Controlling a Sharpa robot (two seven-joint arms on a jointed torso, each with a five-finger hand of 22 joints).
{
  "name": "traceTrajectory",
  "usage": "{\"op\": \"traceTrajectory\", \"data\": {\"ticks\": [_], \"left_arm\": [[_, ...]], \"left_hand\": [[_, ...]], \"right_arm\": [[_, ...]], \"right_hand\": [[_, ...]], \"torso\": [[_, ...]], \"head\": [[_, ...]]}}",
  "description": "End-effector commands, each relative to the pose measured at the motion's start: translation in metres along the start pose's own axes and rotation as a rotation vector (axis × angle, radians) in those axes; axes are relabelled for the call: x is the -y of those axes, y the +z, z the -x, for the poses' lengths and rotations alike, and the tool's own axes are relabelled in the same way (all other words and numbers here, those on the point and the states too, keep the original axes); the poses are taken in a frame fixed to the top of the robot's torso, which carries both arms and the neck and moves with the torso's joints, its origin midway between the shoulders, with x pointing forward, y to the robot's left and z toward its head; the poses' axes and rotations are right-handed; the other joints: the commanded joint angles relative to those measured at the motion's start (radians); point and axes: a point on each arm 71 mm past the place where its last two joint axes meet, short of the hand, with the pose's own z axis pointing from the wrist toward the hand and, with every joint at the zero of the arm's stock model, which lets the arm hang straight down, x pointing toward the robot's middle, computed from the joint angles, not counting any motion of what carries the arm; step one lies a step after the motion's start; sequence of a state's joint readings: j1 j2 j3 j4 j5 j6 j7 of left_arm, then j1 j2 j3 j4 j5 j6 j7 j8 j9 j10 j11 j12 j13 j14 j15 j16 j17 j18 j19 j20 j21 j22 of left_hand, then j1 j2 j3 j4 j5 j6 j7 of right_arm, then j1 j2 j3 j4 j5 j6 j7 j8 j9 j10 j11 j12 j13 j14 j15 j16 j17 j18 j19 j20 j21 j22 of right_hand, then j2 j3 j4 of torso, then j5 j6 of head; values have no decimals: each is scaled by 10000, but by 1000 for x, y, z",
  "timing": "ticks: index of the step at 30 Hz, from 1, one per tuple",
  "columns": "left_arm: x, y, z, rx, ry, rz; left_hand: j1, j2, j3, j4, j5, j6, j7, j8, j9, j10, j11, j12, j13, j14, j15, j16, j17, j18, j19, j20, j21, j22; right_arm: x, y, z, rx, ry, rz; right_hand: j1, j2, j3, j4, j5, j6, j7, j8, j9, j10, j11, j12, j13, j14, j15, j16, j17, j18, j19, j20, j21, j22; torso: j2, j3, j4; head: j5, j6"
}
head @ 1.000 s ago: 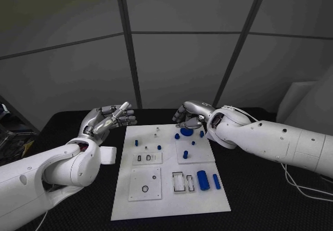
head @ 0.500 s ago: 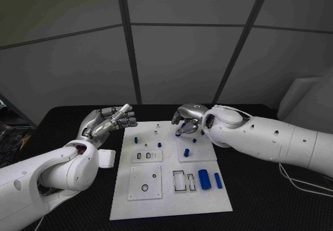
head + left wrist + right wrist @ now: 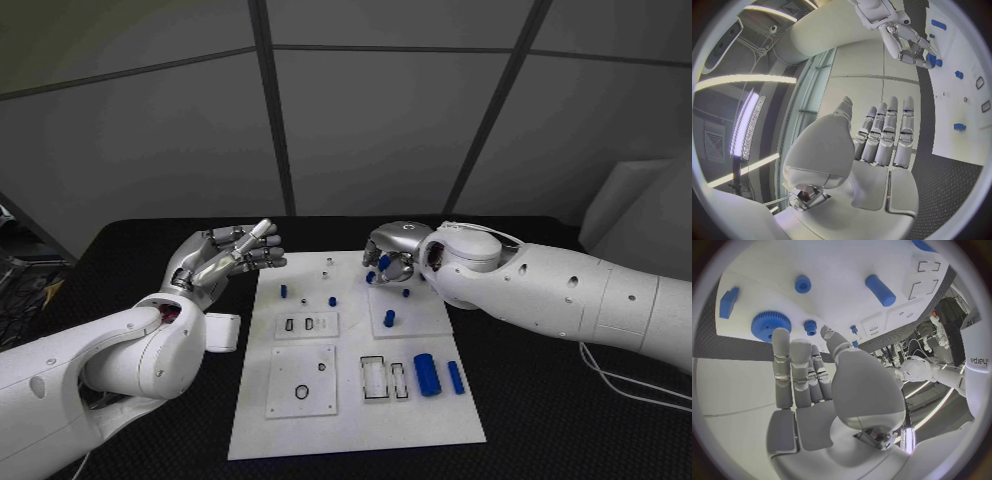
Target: Assemble the parts on the task board
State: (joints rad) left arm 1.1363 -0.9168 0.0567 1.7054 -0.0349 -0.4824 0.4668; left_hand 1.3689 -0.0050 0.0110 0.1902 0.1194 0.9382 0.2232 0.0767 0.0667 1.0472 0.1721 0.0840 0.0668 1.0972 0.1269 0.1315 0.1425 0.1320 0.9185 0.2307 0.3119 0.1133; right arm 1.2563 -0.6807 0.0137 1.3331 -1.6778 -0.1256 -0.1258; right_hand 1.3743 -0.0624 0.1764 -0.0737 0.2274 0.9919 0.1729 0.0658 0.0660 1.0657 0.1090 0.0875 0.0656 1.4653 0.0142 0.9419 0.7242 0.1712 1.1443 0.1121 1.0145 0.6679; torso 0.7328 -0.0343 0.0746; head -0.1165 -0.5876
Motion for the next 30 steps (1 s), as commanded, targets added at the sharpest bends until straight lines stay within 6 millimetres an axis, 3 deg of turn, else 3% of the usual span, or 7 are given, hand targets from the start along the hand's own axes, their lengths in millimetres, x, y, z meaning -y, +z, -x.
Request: {"op": "traceTrajectory", "data": {"ticks": [1, 5, 13, 30], "left_arm": [[1, 1, -2, -186, 6, -54], [1, 1, -2, -193, 2, -32], [0, 1, -2, -204, -5, -1], [-1, 2, -2, -255, -31, 67]], "left_hand": [[35, 77, -36, -10, -53, 59, -1, -59, -10, -71, 5, -61, -15, -100, 3, -37, 8, 504, -9, 45, -60, -11], [23, 87, -43, -4, -54, 67, 5, -60, -9, -76, 10, -69, -15, -108, 7, -52, 10, 505, -8, 48, -64, -15], [13, 95, -48, 2, -54, 73, 6, -61, -8, -75, 11, -72, -14, -112, 9, -62, 12, 505, -7, 50, -66, -18], [-1, 112, -56, 10, -53, 85, 6, -62, -7, -75, 14, -80, -13, -119, 13, -82, 16, 506, -4, 53, -71, -22]], "right_arm": [[1, 1, 0, -212, -240, -133], [1, 2, 0, -209, -241, -150], [0, 4, -1, -268, -247, -131], [-1, 8, -4, -575, -271, -166]], "right_hand": [[196, 133, 300, 49, -220, 136, 7, 39, 11, 164, 22, 38, -9, 230, 50, 315, 273, -189, 55, -13, 256, 289], [258, 195, 605, 95, -411, 185, 15, 26, 6, 246, 12, 25, -19, 157, 62, 426, 330, -193, -2, -11, 366, 386], [203, 109, 1060, 233, -425, 297, 3, 28, 8, 492, -21, 31, -19, 175, 49, 949, 846, -260, 131, -12, 786, 921], [140, -88, 1640, 395, -489, 336, 1, 8, 4, 683, -44, -45, -19, 143, 44, 1366, 1193, -302, 159, -16, 1118, 1299]], "torso": [[34, 2, 6], [63, 20, 6], [94, 23, -1], [143, 35, 16]], "head": [[-40, 7], [-57, 31], [-19, 46], [-22, -61]]}}
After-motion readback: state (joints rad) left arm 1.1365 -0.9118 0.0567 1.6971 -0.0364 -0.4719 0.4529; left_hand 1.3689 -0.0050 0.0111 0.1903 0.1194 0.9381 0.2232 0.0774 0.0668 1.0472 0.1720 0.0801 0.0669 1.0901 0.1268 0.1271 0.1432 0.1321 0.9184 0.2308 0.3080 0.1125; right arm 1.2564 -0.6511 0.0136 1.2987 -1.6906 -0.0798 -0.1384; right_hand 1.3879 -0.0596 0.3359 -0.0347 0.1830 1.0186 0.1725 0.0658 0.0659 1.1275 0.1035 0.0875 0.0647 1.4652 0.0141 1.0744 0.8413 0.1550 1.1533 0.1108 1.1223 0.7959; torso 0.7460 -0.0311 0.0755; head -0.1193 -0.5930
